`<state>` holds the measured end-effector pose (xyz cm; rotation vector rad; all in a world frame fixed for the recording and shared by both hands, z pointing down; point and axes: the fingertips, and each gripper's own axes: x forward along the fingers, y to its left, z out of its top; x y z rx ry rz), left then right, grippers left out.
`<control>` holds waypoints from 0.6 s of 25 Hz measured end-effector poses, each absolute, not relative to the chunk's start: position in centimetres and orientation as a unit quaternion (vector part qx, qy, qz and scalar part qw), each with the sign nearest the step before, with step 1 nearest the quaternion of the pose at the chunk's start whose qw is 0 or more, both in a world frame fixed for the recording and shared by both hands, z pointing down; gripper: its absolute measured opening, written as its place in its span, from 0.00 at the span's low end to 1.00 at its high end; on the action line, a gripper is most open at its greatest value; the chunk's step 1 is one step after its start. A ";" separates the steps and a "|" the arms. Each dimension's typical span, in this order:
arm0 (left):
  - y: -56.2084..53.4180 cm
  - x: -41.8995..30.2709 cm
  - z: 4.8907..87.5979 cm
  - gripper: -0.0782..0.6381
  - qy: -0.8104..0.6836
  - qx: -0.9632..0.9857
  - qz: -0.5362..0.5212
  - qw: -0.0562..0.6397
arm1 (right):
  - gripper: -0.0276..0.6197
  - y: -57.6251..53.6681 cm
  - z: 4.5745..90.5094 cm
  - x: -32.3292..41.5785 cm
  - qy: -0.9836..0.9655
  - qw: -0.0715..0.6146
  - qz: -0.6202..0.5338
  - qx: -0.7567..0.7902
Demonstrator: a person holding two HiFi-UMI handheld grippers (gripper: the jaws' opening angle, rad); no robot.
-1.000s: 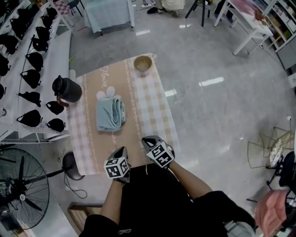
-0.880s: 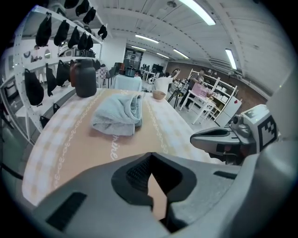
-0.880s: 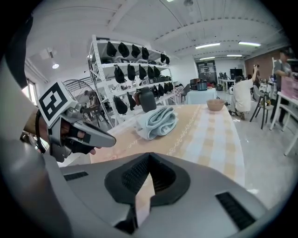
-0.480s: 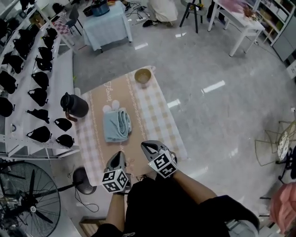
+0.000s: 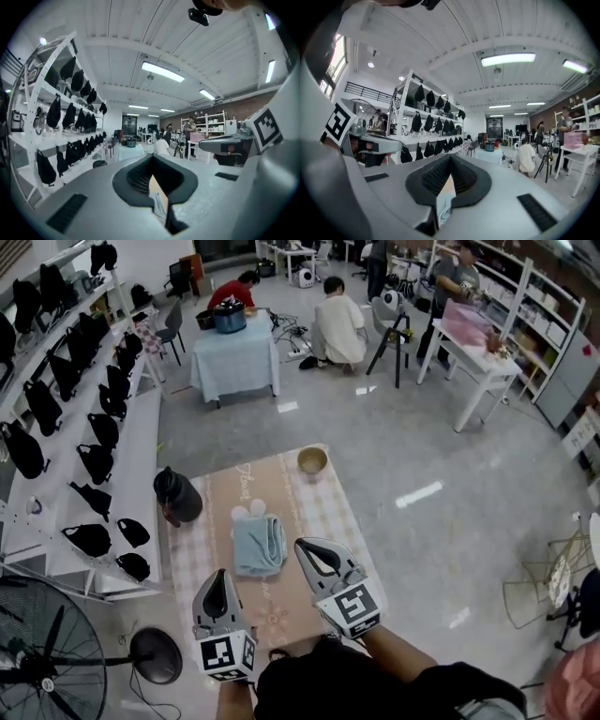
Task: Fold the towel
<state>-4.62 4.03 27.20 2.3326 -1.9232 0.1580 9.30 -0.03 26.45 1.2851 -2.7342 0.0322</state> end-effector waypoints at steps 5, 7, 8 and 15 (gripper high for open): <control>4.4 -6.2 25.1 0.12 -0.623 0.781 0.013 0.041 | 0.05 0.5 23.3 8.0 -0.900 0.040 -0.042 0.432; 4.4 -6.4 24.4 0.12 -0.623 0.781 0.013 0.024 | 0.05 0.8 22.7 8.1 -0.895 0.036 -0.045 0.442; 4.2 -6.5 24.2 0.12 -0.623 0.782 0.013 0.017 | 0.05 0.9 22.4 8.1 -0.893 0.032 -0.044 0.448; 3.0 -6.2 23.7 0.12 -0.611 0.791 0.001 0.013 | 0.05 0.4 21.5 8.5 -0.887 0.014 -0.050 0.460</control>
